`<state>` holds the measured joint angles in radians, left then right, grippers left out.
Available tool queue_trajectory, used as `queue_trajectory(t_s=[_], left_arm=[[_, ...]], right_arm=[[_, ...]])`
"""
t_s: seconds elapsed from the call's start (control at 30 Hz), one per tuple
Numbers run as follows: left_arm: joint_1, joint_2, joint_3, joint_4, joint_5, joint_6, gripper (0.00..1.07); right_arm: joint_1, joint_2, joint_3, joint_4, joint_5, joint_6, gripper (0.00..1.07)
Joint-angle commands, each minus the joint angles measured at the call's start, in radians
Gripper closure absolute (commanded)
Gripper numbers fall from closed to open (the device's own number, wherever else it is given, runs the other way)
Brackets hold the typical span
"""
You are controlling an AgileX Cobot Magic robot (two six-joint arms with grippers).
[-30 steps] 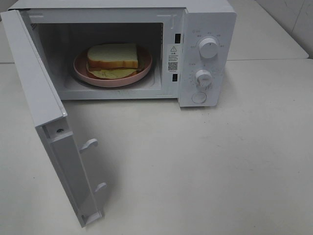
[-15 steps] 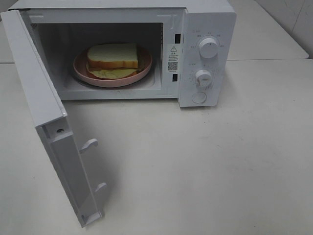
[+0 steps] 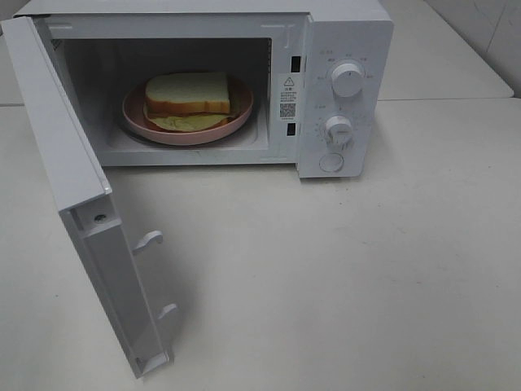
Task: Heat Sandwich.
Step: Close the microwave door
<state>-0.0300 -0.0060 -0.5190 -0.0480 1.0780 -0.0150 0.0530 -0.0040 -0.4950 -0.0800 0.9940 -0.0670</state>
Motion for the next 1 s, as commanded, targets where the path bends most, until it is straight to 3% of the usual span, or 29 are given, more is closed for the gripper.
queue_trajectory(t_s=[0.03,1.0], left_arm=[[-0.005,-0.022,0.003,-0.002,-0.007,-0.004,0.11],[-0.005,-0.022,0.003,-0.002,-0.007,-0.004,0.11]], right_arm=[[-0.008,-0.029,0.001,0.000,-0.005,0.008,0.33],[-0.007,-0.029,-0.001,0.013,0.001,0.114,0.33]])
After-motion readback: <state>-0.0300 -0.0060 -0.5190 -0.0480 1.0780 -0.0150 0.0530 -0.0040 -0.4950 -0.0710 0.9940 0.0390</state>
